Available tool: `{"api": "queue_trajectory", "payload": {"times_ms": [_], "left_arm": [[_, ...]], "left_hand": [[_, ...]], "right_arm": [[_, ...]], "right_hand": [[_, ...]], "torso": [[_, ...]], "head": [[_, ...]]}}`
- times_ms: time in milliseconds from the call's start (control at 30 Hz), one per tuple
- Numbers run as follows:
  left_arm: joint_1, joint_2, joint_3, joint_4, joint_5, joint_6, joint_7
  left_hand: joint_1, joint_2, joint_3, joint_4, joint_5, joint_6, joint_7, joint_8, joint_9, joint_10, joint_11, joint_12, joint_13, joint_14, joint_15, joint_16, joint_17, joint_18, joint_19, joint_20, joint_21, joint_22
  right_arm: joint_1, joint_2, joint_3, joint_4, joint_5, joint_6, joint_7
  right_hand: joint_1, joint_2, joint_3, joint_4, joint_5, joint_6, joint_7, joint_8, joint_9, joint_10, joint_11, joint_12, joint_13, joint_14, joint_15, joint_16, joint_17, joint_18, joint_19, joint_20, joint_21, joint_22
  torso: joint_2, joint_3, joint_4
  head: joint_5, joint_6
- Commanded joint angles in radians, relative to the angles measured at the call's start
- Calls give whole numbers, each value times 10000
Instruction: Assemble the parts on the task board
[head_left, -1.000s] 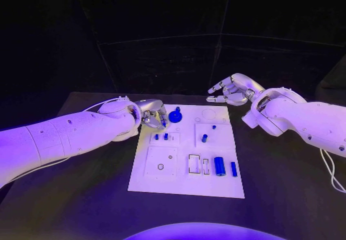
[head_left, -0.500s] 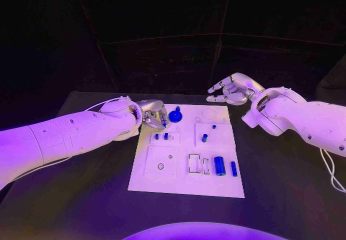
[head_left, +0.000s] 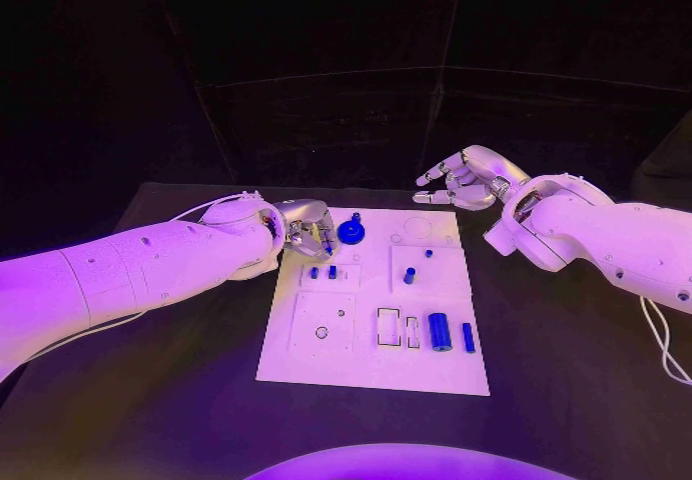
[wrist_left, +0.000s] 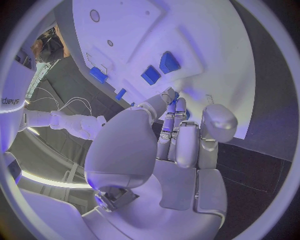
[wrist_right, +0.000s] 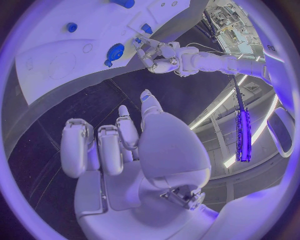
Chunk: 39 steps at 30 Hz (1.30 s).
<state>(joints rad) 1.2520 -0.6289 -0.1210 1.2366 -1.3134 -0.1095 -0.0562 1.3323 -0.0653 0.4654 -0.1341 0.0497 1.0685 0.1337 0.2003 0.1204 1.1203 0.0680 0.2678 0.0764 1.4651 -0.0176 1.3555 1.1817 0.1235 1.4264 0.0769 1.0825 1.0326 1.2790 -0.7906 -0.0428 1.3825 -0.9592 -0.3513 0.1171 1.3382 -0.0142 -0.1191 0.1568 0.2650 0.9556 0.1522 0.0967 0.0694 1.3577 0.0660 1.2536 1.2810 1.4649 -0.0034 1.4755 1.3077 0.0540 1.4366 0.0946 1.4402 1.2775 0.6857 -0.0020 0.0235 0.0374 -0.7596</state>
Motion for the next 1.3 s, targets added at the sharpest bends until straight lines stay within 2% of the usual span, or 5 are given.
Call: {"api": "queue_trajectory", "payload": {"times_ms": [33, 367, 867, 1067, 1300], "left_arm": [[-4, 26, -3, -28, 36, 146, -95], [-23, 69, -5, -87, 36, 372, -242], [-26, 7, -6, -83, 36, 357, -343], [-26, -29, -4, -115, 36, 217, -378], [-24, -260, 9, -175, 244, -343, -287]], "left_hand": [[-32, -97, 68, 9, -25, 47, 52, -56, -29, 28, 30, -72, -21, 283, 13, 9, -22, -130, 57, 6, 50, 18], [-218, -319, 74, 9, -25, -522, 123, -522, -253, -81, 116, -348, -101, 279, 82, -8, -114, -181, 100, 59, 293, 296], [-262, -418, 75, -9, -25, -589, 198, -640, -320, -155, 176, -500, -112, 249, 128, -58, -231, -171, 52, 99, 247, 263], [-288, -531, 80, -39, -24, -1165, 275, -1026, -495, -139, 225, -609, -106, 231, 169, -73, -292, -167, 19, 142, 247, 281], [-308, -584, 82, -36, -25, -1510, 322, -1251, -556, -294, 264, -805, -127, 215, 197, -96, -370, -126, -53, 179, 94, 133]], "right_arm": [[19, 7, 6, 11, -2, 47, 72], [19, 10, 6, 9, -2, 58, 75], [19, -26, 6, 4, -4, 2, 39], [19, -19, 6, -65, -443, 572, -630], [15, -9, 4, -142, -2194, 1528, -1588]], "right_hand": [[8, 116, -48, -14, 37, 9, -3, 62, -10, -19, -9, 10, 10, 641, -81, -38, 745, 60, -55, 5, -33, -2], [8, 116, -48, -14, 37, 9, -3, 62, -10, -19, -9, 10, 10, 641, -81, -38, 745, 60, -55, 5, -33, -2], [16, 151, -88, -17, 41, 2, -3, 67, -12, -141, -10, -163, -150, 608, -86, -128, 599, 80, -99, 2, -83, -101], [257, 256, -215, -30, 15, -182, 26, 4, -11, -3249, 25, -5034, -4262, 48, -67, -1478, -1252, 351, -807, 3, -865, -1530], [1351, 288, -45, -370, -360, 399, -24, 244, 0, -3046, 17, -8488, -7578, 0, -89, -2598, -2370, 483, -1015, -43, -1533, -2446]], "torso": [[0, 3, 4], [-5, 4, -8], [-1, -4, 2], [-5, -6, 5], [-12, -3, 5]], "head": [[-5, 0], [-11, -10], [-19, -13], [-22, 0], [-38, 33]]}}
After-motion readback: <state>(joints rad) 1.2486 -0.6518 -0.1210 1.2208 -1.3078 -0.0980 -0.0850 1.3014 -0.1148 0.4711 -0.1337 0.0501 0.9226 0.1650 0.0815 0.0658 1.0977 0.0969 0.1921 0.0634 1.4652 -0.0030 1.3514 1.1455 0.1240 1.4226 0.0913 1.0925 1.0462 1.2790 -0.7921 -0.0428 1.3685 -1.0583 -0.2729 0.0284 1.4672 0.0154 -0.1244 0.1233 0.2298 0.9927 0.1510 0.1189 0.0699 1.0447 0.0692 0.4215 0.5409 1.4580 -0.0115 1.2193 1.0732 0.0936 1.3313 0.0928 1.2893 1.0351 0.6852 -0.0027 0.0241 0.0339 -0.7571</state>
